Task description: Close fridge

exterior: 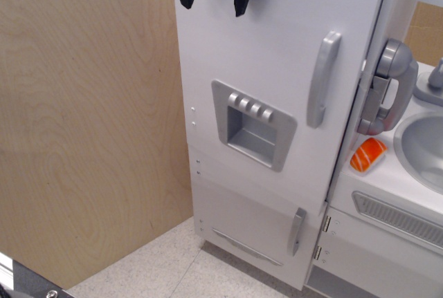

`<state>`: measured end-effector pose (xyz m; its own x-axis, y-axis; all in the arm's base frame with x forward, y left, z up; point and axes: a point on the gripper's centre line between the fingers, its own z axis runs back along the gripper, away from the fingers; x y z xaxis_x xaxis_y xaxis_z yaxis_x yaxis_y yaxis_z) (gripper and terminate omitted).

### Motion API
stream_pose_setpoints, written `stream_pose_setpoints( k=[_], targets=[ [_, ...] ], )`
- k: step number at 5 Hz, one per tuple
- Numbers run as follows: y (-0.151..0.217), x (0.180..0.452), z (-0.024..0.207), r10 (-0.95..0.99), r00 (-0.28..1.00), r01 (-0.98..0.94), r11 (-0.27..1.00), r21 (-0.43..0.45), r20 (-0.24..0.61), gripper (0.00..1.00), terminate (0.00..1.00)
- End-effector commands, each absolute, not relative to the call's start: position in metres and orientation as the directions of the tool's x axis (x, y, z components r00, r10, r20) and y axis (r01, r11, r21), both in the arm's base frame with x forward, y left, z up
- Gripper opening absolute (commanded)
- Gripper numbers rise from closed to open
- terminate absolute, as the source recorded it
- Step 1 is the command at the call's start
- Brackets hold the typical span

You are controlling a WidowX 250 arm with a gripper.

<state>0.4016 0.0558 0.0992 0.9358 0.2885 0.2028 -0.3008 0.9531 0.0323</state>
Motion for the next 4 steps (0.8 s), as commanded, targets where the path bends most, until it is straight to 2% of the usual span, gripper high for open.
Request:
stream_pose_setpoints(
  k=[1,2,3,4],
  targets=[
    [0.068,0.419,0.131,0.327,0.889,-0.342,0.940,-0.011,0.320,1.00,0.00],
    [0.068,0.423,0.133,0.323,0.864,-0.347,0.938,-0.007,0.387,1.00,0.00],
    [0.073,0.413,0.136,0.354,0.874,-0.374,0.927,-0.002,0.332,1.00,0.00],
    [0.079,0.374,0.140,0.344,0.905,-0.353,0.936,-0.011,0.251,1.00,0.00]
  ],
)
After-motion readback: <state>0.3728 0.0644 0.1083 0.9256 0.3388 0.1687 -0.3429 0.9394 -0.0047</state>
